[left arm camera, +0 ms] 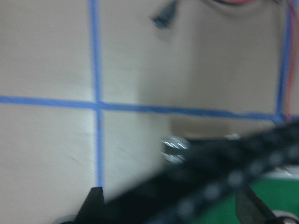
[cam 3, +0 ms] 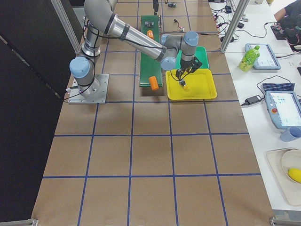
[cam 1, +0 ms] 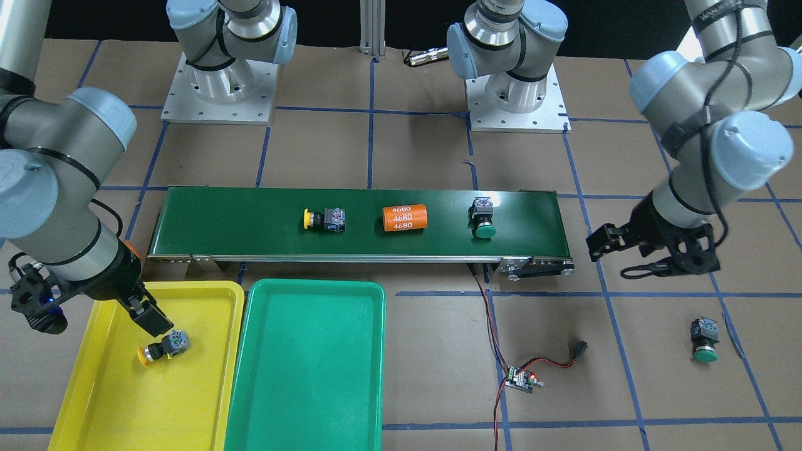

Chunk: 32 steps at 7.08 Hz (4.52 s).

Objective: Sort buttons by color to trays
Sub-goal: 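Lower right gripper to next yellow button while left gripper reaches back, then grasp yellow button with right gripper while left places green button on belt, then carry yellow button into yellow tray and open right gripper while left withdraws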

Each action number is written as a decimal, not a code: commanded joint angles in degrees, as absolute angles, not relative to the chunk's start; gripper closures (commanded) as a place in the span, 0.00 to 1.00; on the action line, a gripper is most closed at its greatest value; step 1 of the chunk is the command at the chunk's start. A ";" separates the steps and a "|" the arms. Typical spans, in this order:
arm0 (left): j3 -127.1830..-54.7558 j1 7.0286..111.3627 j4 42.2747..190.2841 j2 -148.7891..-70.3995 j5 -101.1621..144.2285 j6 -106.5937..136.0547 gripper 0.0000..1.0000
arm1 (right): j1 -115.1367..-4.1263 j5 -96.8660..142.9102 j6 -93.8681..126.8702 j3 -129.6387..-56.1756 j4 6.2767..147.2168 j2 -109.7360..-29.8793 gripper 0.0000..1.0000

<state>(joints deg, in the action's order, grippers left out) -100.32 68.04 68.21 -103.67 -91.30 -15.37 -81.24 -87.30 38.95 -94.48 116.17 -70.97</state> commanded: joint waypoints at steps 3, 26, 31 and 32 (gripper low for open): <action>-80.73 58.54 67.16 -121.94 -91.41 -29.15 0.00 | -90.16 -87.80 52.02 -94.75 101.39 -80.14 0.00; -118.46 88.50 67.24 -94.31 -90.27 6.33 0.91 | -94.14 -87.28 69.98 -118.39 118.30 -82.62 1.00; -111.15 88.06 68.85 -92.02 -91.05 4.83 0.00 | -88.51 -87.28 59.51 -102.19 113.29 -78.60 1.00; -102.48 88.24 76.39 -92.37 -90.88 4.83 0.00 | -88.42 -87.71 57.76 -95.52 113.47 -72.92 1.00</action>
